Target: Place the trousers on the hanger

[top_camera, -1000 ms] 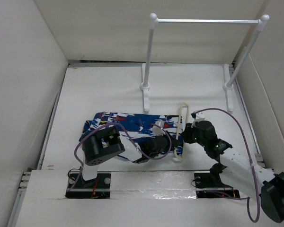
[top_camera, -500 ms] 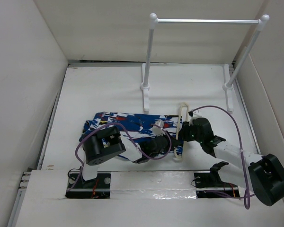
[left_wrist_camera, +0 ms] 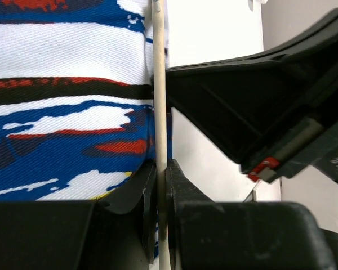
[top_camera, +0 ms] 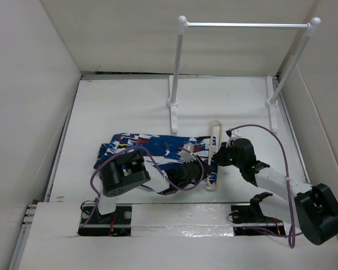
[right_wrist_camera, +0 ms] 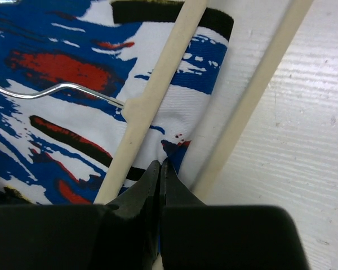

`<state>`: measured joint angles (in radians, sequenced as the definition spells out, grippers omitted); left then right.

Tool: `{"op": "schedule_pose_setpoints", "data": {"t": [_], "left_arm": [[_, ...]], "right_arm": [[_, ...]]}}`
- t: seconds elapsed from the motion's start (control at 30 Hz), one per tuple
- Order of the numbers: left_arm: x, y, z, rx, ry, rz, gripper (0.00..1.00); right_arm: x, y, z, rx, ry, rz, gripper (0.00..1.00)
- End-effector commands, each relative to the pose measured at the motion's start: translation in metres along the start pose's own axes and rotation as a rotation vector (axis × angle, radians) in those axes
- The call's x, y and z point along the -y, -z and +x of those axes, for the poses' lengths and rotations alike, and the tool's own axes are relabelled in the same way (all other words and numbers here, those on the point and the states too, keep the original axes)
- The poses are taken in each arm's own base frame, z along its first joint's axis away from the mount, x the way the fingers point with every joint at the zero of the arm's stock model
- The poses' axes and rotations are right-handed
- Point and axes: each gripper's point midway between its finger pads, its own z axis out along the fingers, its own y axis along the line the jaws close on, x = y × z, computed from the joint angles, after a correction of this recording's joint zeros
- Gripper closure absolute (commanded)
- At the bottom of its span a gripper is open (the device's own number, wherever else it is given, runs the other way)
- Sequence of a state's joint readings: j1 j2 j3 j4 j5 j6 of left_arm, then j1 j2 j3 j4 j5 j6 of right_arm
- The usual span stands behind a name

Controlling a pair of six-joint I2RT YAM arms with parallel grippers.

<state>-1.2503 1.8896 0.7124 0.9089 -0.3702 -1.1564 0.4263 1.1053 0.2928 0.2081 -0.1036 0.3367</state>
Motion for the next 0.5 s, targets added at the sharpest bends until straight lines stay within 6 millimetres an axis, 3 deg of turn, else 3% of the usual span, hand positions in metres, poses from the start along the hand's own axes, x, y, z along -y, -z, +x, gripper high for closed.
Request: {"op": "schedule_pose_setpoints", "data": {"t": [0.0,0.1,0.17,0.23,0.47], "left_arm": [[-0.004,0.003,-0.014,0.066,-0.032,-0.02,1.0],[-0.011,0.001,-0.023,0.081,-0.046,-0.052,1.0],[-0.018,-0.001,-0.028,0.079,-0.04,-0.065,1.0],[-0.021,0.0,-0.029,0.078,-0.029,-0.057,1.0],[-0.033,0.0,-0.021,0.055,-0.037,-0.078,1.0]], "right_arm": [[-0.004,0.008,-0.041,0.126,0.017,-0.017,1.0],[0.003,0.021,-0.056,0.16,0.019,0.004,1.0],[-0.004,0.033,-0.074,0.2,0.034,-0.029,1.0],[0.002,0.042,-0.09,0.244,0.027,-0.007,1.0],[0.017,0.06,-0.127,0.318,0.015,-0.017,1.0]]}}
